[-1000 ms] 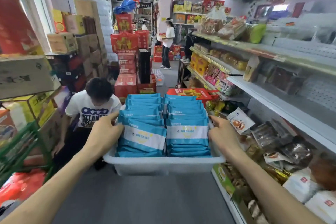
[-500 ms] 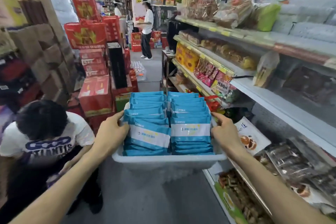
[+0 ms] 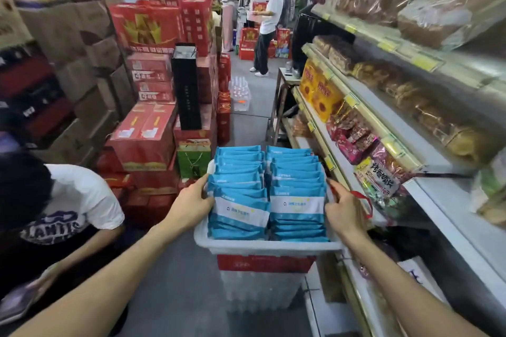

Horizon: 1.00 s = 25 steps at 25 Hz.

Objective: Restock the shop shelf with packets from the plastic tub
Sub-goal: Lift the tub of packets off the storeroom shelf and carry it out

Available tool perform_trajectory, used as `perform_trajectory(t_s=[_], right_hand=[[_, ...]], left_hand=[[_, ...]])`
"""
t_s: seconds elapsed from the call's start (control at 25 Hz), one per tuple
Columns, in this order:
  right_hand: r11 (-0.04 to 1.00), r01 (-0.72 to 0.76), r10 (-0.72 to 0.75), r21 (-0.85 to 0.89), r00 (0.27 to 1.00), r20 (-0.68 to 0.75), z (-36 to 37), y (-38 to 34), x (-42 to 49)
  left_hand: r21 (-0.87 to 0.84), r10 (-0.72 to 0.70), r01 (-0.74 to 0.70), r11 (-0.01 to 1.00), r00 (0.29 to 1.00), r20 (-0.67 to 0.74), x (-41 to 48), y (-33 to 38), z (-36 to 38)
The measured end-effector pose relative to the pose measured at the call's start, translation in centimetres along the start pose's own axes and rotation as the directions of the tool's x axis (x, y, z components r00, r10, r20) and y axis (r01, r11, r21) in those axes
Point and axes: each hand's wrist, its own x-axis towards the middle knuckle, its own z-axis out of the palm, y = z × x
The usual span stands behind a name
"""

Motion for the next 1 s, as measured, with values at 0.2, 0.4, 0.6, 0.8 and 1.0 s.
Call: perform_trajectory(t_s=[0.2, 0.4, 0.6, 0.8, 1.0], right_hand=[[0.998, -0.061, 0.061, 0.008, 0.998, 0.001, 3.7, 3.6, 8.3], [0.992, -0.128, 0.128, -0.021, 0.992, 0.008, 5.4, 6.8, 12.1], [0.989, -0.146, 0.146, 0.007, 0.988, 0.045, 6.1, 9.2, 13.1], [0.990, -0.131, 0.139, -0.051, 0.971, 0.193, 5.6, 10.8, 13.5], [0.996, -0.039, 0.055, -0.076, 0.973, 0.223, 4.0, 11.3, 12.6]], left_hand=[[0.040, -0.053, 0.050, 0.998, 0.995, 0.086, 9.4, -1.2, 3.9], [0.050, -0.081, 0.073, 0.996, 0.978, 0.192, 14.0, -3.6, 7.9], [0.021, -0.119, 0.117, 0.993, 0.973, 0.196, 14.8, -4.3, 10.0], [0.081, -0.098, 0.081, 0.993, 0.968, 0.232, 13.9, -4.4, 9.9], [0.087, -0.130, 0.114, 0.990, 0.970, 0.204, 11.3, -5.4, 9.2]])
